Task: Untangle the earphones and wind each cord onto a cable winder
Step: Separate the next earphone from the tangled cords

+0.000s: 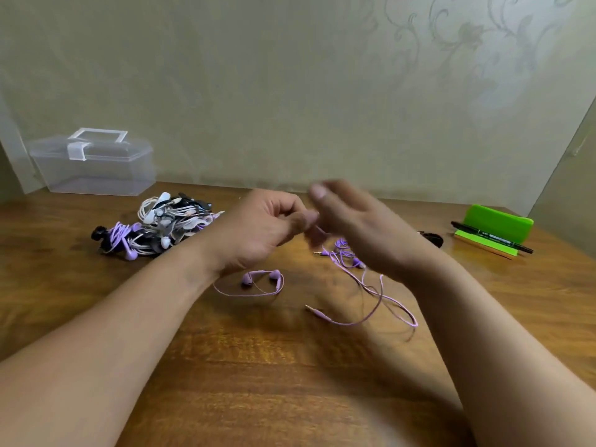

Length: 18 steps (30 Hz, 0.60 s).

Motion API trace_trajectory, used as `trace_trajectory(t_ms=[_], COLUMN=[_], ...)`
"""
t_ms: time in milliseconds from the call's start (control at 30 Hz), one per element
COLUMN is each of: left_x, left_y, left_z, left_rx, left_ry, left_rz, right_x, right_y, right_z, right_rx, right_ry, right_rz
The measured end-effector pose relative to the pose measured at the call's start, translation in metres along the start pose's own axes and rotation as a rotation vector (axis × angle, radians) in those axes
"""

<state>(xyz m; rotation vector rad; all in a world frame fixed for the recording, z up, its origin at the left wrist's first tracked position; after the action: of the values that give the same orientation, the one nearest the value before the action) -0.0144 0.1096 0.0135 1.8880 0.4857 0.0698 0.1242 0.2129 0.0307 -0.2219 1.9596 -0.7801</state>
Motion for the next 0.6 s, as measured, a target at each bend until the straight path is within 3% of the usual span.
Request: trace_trajectory(t_ms=[67, 100, 200, 267, 300, 367, 433, 467, 533, 600], left_x=[0.000, -0.002, -0.016, -0.026, -0.028, -0.028, -0.024, -0.021, -0.014, -0.005], left_y=[-0.002, -0.003, -0.004, -0.003, -0.002, 0.003, 0.005, 0.007, 0.006, 0.003], left_z=[0.001, 0.000, 0.003, 0.005, 0.007, 0.007, 0.005, 0.004, 0.003, 0.004], left_rx=[-0.007, -0.018, -0.127, -0.180, -0.174, -0.140, -0.133, -0.136, -0.134, -0.131], left_ry=[0.018, 0.035, 0.042, 0.000, -0.022, -0.070, -0.069, -0.051, -0.029, -0.047], left_rz=[-0.024, -0.032, 0.028, 0.225, 0.349, 0.528, 0.484, 0.392, 0.173, 0.026], right_x=[0.011, 0.009, -0.024, -0.044, -0.046, -0.040, -0.031, -0.030, -0.024, -0.006], right_y=[0.002, 0.005, 0.028, 0.052, 0.061, 0.072, 0.065, 0.054, 0.027, 0.009], right_z=[0.004, 0.002, -0.007, -0.009, -0.010, -0.012, -0.012, -0.011, -0.005, -0.003], right_rx=[0.013, 0.020, 0.186, 0.348, 0.401, 0.465, 0.404, 0.318, 0.147, 0.038], right_ry=[-0.181, -0.158, 0.236, 0.452, 0.468, 0.337, 0.256, 0.294, 0.309, 0.117], right_rz=[0.088, 0.101, -0.163, -0.424, -0.403, -0.068, 0.389, 0.446, 0.158, -0.165])
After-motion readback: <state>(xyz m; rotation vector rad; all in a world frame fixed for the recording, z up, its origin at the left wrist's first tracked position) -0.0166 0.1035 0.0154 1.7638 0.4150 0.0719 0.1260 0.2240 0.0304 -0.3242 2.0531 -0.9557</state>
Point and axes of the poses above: each hand's wrist, its own z-axis away from the middle knuckle, its own x-axis out of the palm, y = z × x, the point moved 3 cm from there along -z, towards the middle knuckle, and after that the axes turned 15 degrees about z, right-handed, at the moved point
